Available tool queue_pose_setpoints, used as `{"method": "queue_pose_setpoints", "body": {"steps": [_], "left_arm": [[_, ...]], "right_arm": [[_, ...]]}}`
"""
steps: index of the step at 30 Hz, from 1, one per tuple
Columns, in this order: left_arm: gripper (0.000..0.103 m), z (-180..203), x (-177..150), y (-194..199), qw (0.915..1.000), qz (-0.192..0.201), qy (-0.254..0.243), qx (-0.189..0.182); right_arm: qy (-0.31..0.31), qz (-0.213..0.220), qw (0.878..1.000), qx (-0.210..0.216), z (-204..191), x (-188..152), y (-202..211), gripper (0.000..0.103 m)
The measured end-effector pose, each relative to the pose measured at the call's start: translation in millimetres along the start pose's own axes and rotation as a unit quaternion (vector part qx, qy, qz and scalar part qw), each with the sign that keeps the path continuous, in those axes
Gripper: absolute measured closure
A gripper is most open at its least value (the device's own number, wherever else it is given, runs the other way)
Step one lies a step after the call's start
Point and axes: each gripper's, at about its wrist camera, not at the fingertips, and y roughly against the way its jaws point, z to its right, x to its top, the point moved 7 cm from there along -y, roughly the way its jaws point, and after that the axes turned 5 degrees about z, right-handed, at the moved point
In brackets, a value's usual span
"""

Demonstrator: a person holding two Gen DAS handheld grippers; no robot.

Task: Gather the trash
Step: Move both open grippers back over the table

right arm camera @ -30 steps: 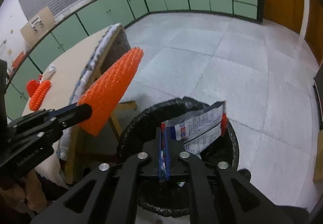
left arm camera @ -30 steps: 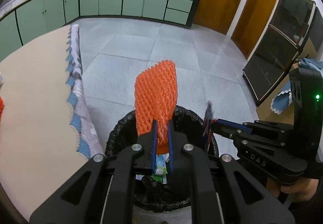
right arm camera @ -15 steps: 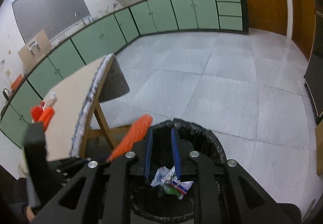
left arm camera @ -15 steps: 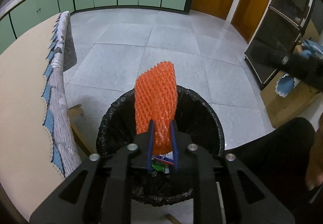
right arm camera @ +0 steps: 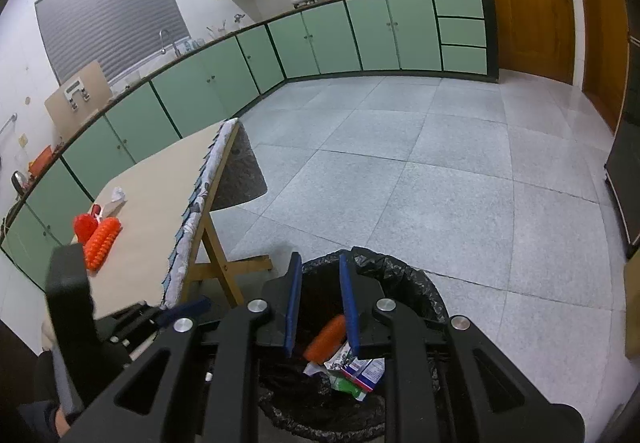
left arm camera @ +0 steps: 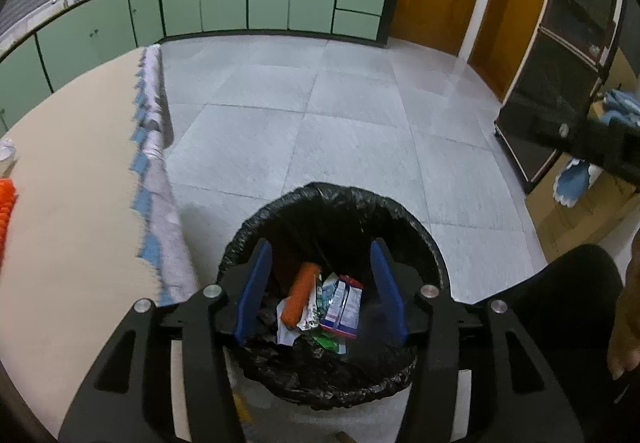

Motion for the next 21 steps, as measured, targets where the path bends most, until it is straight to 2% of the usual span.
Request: {"method": "queue_pose_setpoints", "body": {"steps": [4,6,8,16,21], "left_arm": [[0.050,-3,10,21,0.9998,0.021,0.005,0.002],[0.043,-4,15,32,0.9994,0.032,0.007,0.003],[0.041,-4,19,42,0.9991,0.042,0.007,0.005],[0.037,-1,24,71,0.9980,0.063,0.003,0.006],[0.023,-5,29,88,0.9967,0.080,0.003,0.014]], "right_arm": [[0.010,0.008,1.000,0.003,-10,5,9,0.084],[0.016,0.013,1.000,0.004,-15,8,17,0.084],[0.021,0.019,1.000,0.005,-21,12,24,0.084],[0.038,0.039,0.999,0.005,-36,20,52,0.081],[0.044,0.043,0.998,0.005,-43,23,59,0.080]]}}
